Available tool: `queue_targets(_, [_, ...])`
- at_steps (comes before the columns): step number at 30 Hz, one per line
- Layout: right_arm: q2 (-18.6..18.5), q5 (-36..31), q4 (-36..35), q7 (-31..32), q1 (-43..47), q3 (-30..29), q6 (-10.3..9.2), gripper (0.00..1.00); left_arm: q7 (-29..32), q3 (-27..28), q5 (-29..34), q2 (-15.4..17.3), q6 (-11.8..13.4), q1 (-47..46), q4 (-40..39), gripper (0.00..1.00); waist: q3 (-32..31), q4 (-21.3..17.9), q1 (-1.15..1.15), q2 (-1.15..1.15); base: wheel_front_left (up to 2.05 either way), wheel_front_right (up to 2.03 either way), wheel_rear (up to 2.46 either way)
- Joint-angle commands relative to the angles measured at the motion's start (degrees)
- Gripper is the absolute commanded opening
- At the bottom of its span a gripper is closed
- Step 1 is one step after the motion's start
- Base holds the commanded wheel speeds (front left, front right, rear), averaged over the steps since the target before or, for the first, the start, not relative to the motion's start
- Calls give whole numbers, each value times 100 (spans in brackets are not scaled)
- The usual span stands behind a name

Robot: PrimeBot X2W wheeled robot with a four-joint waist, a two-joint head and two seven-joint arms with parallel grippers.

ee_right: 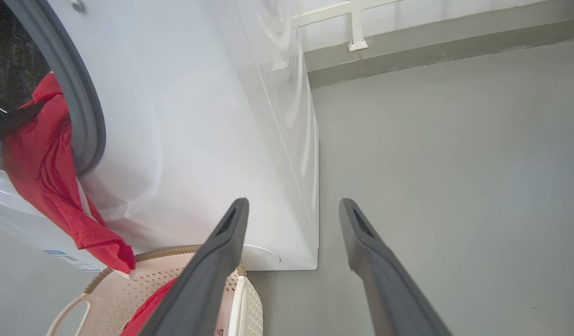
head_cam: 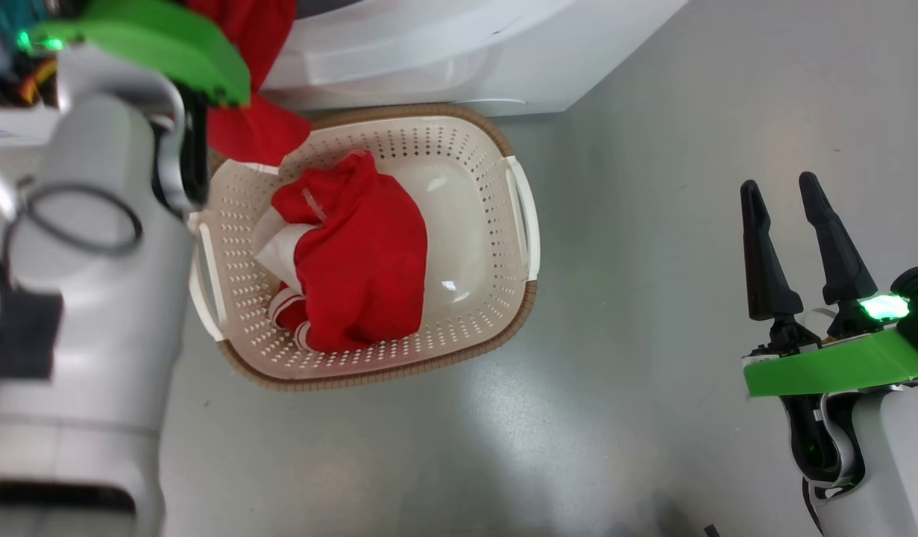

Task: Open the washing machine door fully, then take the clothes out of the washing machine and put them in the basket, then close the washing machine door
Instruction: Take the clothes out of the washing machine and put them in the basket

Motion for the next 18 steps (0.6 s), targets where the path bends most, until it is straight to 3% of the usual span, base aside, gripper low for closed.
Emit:
queue_targets(1, [-37,-38,-144,-36,39,73,1,100,-44,163,93,156,-59,327,-406,0,-1,31,0,0,0,0,0])
queue_targets(11, [-72,-49,-178,-36,91,48,1,100,-45,725,632,-83,-242,2211,-2685,0,-19,142,0,0,0,0,0])
queue_targets(18, [-83,-49,-163,-36,89,73,1,100,-45,678,487,-104,-171,3193,-3462,0,-41,145,0,0,0,0,0])
